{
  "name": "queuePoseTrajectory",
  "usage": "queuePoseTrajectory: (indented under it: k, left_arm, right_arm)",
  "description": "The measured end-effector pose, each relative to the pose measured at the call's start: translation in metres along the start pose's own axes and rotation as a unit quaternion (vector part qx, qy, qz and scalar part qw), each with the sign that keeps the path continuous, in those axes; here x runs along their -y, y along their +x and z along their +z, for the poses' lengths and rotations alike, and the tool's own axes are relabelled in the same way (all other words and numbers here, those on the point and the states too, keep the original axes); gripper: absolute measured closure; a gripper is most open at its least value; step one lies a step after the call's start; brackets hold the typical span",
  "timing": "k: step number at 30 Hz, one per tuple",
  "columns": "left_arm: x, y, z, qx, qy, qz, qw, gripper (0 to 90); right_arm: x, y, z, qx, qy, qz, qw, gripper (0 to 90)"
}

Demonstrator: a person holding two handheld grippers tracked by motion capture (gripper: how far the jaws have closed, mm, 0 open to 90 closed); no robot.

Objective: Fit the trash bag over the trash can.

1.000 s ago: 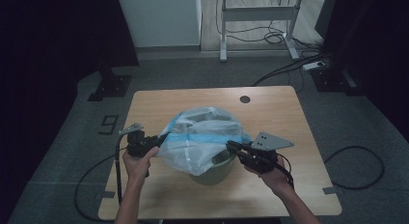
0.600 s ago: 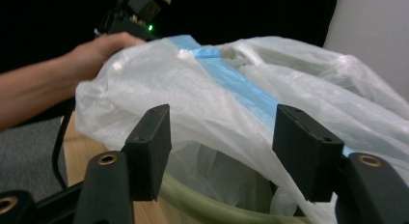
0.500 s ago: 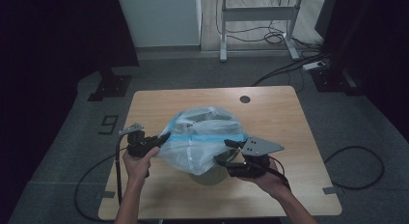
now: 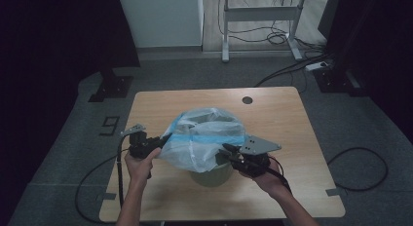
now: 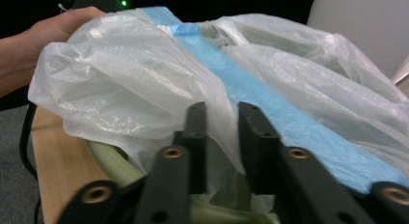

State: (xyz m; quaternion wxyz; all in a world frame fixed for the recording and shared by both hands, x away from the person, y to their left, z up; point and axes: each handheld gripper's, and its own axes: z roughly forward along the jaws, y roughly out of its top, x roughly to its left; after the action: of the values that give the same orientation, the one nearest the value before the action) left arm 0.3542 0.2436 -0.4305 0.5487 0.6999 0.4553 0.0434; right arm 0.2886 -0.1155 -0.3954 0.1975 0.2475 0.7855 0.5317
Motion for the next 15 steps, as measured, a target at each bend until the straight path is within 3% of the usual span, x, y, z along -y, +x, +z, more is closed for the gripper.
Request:
queuePoseTrajectory:
  k: [4, 10, 15]
  left_arm:
    - [0.0, 0.0, 0.0, 0.0, -0.001, 0.0, 1.0, 81.7]
    - [0.0, 0.0, -0.001, -0.001, -0.002, 0.0, 1.0, 81.8]
    - [0.0, -0.001, -0.004, -0.004, -0.003, 0.004, 1.0, 82.6]
  right_arm:
    - [0.001, -0.001, 0.0, -0.002, 0.0, 0.003, 1.0, 87.6]
    - [0.001, -0.003, -0.004, -0.007, -0.007, 0.007, 0.9999, 89.2]
    - [0.006, 0.001, -0.023, -0.01, -0.041, 0.002, 0.9991, 89.2]
